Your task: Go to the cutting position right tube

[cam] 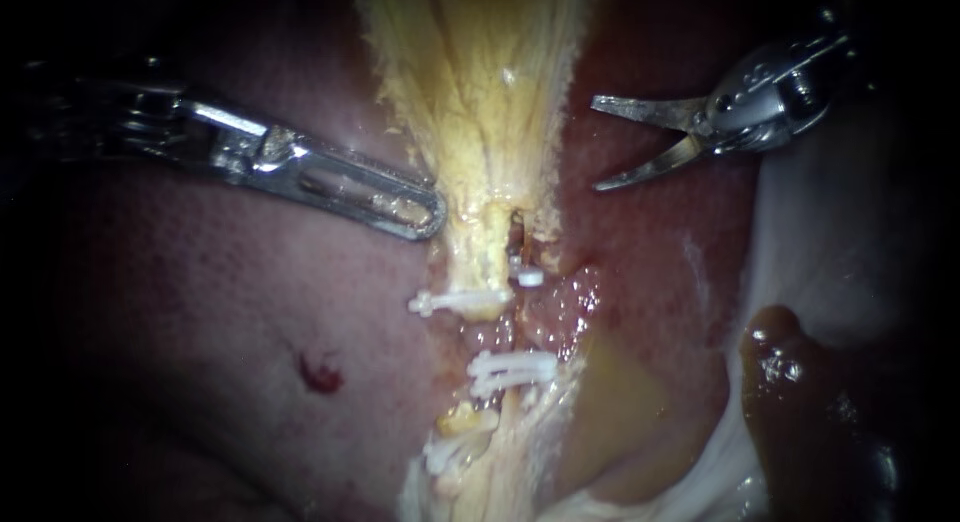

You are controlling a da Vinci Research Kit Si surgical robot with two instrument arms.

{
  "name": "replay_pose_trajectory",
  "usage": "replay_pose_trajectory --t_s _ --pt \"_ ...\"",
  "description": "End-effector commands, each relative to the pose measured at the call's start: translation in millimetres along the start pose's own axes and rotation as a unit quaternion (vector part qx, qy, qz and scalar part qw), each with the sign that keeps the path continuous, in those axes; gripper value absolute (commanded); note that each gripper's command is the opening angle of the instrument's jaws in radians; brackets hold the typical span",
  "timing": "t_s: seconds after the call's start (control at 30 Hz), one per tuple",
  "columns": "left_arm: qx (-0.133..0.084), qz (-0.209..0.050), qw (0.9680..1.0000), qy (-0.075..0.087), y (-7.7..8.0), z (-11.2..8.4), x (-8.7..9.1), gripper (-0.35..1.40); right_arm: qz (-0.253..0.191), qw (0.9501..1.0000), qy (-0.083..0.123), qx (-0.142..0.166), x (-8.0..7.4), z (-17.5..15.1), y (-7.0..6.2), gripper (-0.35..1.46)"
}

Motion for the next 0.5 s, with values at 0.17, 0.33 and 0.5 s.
replay_pose_trajectory --t_s 0.17,0.33,0.5 --pt "0.001 0.000 1.0000 0.000 -0.1 -0.3 0.0 -0.35 0.000 1.0000 0.000 0.000 0.0 0.0 0.0 1.42" --pt "0.003 -0.001 1.0000 0.001 -0.4 -2.3 -0.7 -0.35 0.000 1.0000 0.001 -0.001 0.0 0.0 0.0 1.42" --pt "-0.010 -0.007 0.9998 -0.013 -1.2 -7.0 -2.1 -0.35 0.000 1.0000 0.001 -0.001 0.0 0.0 0.0 1.42"
